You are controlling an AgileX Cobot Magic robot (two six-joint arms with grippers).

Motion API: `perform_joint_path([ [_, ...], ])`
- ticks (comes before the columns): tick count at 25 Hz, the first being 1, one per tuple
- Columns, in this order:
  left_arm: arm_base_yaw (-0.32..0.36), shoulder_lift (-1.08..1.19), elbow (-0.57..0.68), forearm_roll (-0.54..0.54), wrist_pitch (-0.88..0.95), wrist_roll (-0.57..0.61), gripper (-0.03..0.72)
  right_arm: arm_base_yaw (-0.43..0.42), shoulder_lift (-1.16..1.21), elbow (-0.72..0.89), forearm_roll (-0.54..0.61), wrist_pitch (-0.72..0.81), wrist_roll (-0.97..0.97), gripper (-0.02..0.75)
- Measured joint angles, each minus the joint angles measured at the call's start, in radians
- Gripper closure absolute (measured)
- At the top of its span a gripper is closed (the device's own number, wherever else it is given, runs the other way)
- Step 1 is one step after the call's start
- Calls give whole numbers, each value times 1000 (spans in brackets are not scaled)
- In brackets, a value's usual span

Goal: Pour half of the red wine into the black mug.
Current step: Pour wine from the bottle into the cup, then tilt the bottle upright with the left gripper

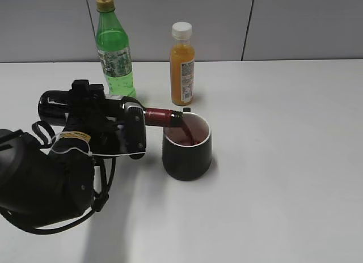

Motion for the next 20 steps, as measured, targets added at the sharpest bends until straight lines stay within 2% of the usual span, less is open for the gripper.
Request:
perform_joint_path([
  [20,0,1,0,0,-1,27,149,0,0,0,0,0,0,164],
])
